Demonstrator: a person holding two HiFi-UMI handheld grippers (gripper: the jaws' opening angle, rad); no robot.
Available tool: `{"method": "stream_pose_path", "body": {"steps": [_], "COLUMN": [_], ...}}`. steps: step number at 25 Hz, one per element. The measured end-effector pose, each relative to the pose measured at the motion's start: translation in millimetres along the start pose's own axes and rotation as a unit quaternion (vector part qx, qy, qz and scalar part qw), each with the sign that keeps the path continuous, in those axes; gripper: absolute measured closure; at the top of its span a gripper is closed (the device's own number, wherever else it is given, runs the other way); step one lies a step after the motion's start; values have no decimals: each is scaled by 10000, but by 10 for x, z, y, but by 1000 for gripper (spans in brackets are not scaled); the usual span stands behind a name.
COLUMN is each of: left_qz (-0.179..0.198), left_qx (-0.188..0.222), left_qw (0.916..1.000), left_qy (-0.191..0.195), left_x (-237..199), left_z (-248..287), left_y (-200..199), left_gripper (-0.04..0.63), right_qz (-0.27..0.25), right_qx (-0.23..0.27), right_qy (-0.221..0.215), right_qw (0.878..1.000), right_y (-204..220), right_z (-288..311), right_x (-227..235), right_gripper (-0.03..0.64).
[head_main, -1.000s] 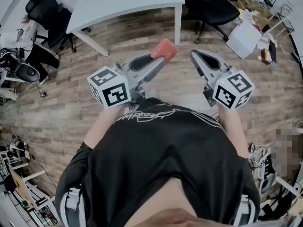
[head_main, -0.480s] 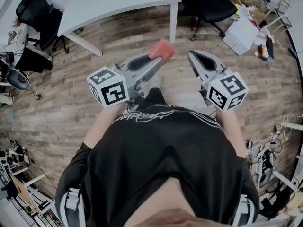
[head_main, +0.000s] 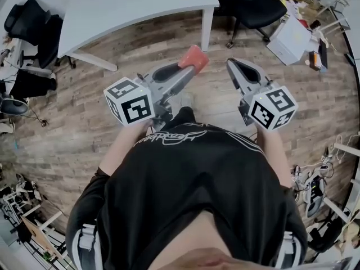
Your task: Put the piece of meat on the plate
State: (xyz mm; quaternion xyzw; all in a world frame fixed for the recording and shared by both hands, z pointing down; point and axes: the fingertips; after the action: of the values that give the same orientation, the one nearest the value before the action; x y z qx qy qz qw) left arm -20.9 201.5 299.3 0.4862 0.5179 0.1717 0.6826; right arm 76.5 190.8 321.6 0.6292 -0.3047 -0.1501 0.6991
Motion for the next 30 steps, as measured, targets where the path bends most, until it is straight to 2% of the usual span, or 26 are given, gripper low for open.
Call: {"method": "stream_pose_path", "body": {"steps": [9,17,23,30], "left_qz": [-234,-300,-301,-270], "left_qx": [-198,-240,-285,-367], "left_qw": [9995,9993,9991,9988], "left_qy": [-21,6,-5,-187], "left_x": [-1086,-1965,-2259,-2436], "left_z": [431,650,732,888], "left_y": [-530,-1007,-1124,-1140], "left_gripper": [505,505,505,505], "right_qz": [234,308,311,456], "right_qx": [-162,-233,-164,-197], "right_qy": [141,253,301,218], "right_qw": [9995,9989,9989,9985], "right_y": [-81,-157,-208,-108], "right_z": [1103,2004,2279,2424], "right_x": [557,911,994,1178], "right_gripper": [607,607,607,607]}}
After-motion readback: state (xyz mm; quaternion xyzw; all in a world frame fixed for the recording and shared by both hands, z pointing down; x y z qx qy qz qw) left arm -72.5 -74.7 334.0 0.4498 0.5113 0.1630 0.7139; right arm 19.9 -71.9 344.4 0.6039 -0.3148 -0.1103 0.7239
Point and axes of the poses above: the fingertips, and each gripper's own axes: z forward along the fingers, x to its right, y out of its underside, and after that the axes turned 11 degrees about x, right-handed
